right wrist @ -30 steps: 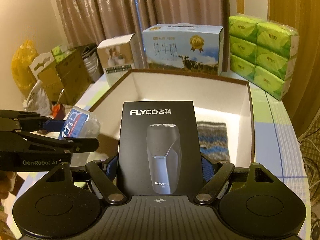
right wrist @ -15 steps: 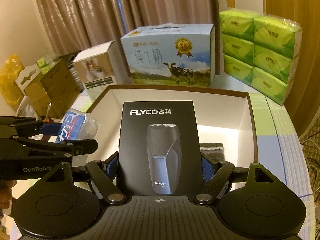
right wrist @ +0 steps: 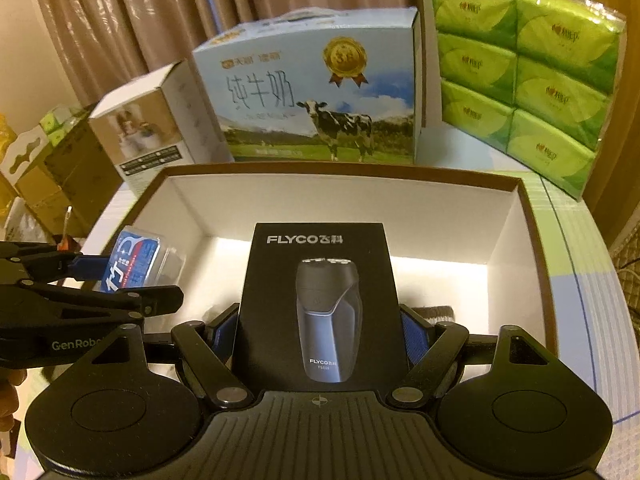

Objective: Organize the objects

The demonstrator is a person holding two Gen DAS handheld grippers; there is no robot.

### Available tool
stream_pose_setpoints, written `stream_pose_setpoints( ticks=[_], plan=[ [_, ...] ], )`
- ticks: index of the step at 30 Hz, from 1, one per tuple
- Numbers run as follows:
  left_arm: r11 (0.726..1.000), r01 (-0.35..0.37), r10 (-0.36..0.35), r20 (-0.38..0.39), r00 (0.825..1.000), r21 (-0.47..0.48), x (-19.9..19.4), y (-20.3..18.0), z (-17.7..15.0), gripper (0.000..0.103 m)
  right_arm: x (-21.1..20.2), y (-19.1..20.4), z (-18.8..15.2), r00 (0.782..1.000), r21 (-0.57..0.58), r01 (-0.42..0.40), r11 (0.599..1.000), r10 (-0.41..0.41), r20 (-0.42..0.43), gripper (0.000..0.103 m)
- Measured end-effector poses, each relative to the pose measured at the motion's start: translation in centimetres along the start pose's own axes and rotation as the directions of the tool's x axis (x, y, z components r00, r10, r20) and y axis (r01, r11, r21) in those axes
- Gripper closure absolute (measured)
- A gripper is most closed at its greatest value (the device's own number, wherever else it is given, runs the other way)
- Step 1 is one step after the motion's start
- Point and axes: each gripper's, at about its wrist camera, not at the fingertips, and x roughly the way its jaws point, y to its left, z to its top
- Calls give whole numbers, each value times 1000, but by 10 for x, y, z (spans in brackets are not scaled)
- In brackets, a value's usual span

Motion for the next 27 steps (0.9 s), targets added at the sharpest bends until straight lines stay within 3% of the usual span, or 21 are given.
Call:
stream_pose_setpoints(
  ticks=[12,21,27],
  plan=[
    [1000,-13,14,-67,998,23,48,3,14,48,45,-7,11,999,46,22,999,-20,-48,27],
    [998,-27,30,-51,998,62,59,4,24,49,59,-12,16,998,74,32,997,-28,-55,27],
    [997,-27,31,-53,998,70,61,5,23,39,62,-17,16,998,91,32,995,-26,-59,27]
  ],
)
